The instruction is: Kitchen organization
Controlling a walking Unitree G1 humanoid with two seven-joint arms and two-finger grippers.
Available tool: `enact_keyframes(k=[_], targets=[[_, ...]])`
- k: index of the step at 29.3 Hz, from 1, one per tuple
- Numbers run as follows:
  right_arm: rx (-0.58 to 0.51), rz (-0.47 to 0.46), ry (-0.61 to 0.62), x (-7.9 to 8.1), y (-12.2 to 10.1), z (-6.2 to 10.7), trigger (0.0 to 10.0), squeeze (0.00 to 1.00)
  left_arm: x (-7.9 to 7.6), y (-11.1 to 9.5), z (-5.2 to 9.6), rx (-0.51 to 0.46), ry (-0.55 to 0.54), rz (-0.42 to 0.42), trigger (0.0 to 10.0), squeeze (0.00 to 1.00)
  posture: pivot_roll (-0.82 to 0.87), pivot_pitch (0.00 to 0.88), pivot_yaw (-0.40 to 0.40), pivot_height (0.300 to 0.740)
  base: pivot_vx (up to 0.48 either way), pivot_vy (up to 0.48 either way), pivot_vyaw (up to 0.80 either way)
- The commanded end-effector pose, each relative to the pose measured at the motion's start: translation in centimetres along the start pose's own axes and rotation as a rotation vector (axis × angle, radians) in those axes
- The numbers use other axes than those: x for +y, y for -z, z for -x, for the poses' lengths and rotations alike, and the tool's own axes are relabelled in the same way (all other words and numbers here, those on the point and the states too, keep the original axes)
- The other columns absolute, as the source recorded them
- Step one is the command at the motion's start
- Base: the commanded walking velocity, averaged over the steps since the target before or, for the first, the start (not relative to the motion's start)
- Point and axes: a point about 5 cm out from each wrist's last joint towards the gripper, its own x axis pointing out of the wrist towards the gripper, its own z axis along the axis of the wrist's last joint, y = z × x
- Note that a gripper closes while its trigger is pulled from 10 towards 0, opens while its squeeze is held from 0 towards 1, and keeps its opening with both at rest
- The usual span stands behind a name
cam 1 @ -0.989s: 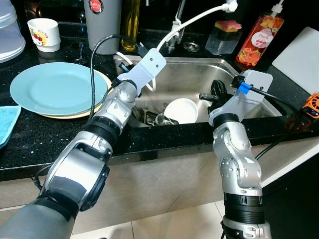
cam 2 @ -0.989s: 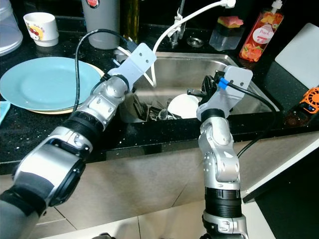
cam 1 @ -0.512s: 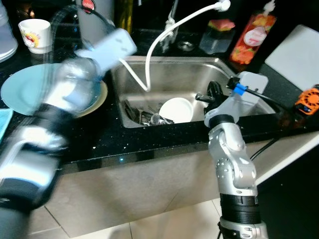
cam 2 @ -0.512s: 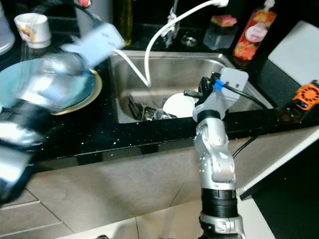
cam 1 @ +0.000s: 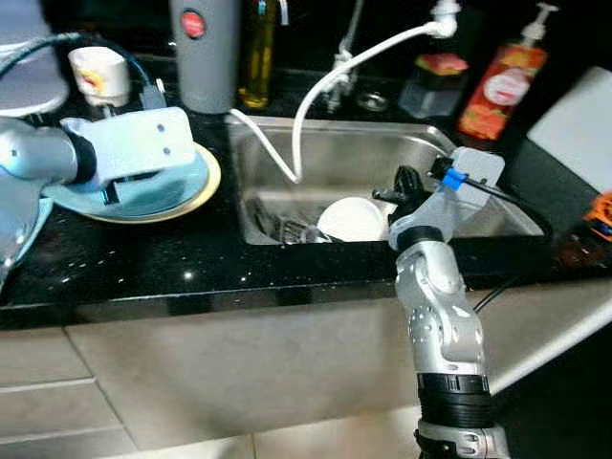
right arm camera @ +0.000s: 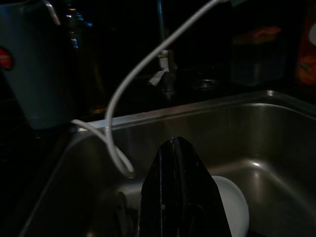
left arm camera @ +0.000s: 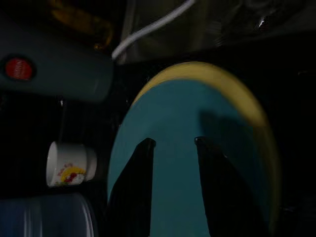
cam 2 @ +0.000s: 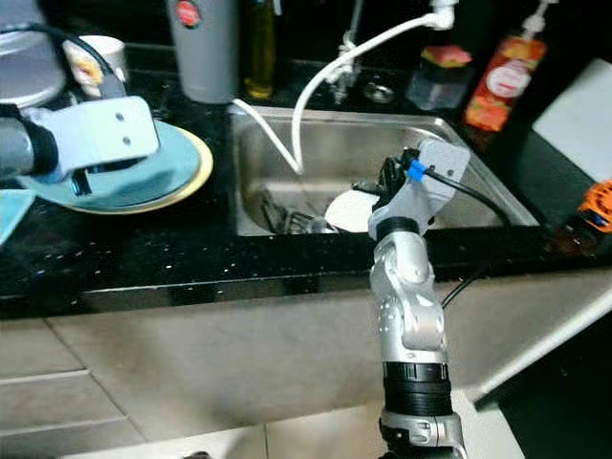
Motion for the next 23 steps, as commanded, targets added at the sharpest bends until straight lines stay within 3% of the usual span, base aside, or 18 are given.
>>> enact_keyframes(k=[1,6,13,15,18,20,21,22,23], targets=[[-0.006,0.005,0.026,-0.7,0.1,0.1,10.0,0.0,-0.4,-0.2,0.1,-0.01,0.033,-0.005,10.0,0.0,0.32,0.0,-0.11,0.74,0.0,0.0,0.0],[-0.017,-0.001,0.033,-0.7,0.0,0.0,10.0,0.0,-0.3,1.7,-0.4,0.088,0.012,-0.05,10.0,0.0,0.32,0.0,-0.105,0.74,0.0,0.0,0.0],[-0.013,0.004,0.035,-0.8,0.2,0.2,10.0,0.0,0.2,1.8,-1.1,0.084,-0.085,-0.002,10.0,0.0,0.32,0.0,-0.109,0.74,0.0,0.0,0.0],[-0.016,0.004,0.033,-0.8,0.1,0.1,10.0,0.0,1.2,1.1,-2.3,0.037,-0.232,0.069,10.0,0.0,0.32,0.0,-0.112,0.74,0.0,0.0,0.0],[-0.017,0.004,0.031,-0.8,0.1,0.1,10.0,0.0,1.9,0.6,-2.8,0.007,-0.316,0.113,10.0,0.0,0.32,0.0,-0.113,0.74,0.0,0.0,0.0],[-0.017,0.004,0.03,-0.7,0.1,0.0,10.0,0.0,2.6,0.1,-3.1,-0.032,-0.388,0.177,10.0,0.0,0.32,0.0,-0.114,0.74,0.0,0.0,0.0],[-0.017,0.004,0.029,-0.7,0.1,0.0,10.0,0.0,3.3,-0.3,-3.3,-0.072,-0.447,0.249,10.0,0.0,0.32,0.0,-0.114,0.74,0.0,0.0,0.0],[-0.017,0.004,0.029,-0.7,0.1,0.0,10.0,0.0,3.3,-0.3,-3.3,-0.072,-0.447,0.249,10.0,0.0,0.32,0.0,-0.114,0.74,0.0,0.0,0.0],[-0.017,0.004,0.028,-0.7,0.1,0.0,10.0,0.0,3.9,-0.7,-3.5,-0.11,-0.495,0.322,10.0,0.0,0.32,0.0,-0.109,0.74,0.0,0.0,0.0]])
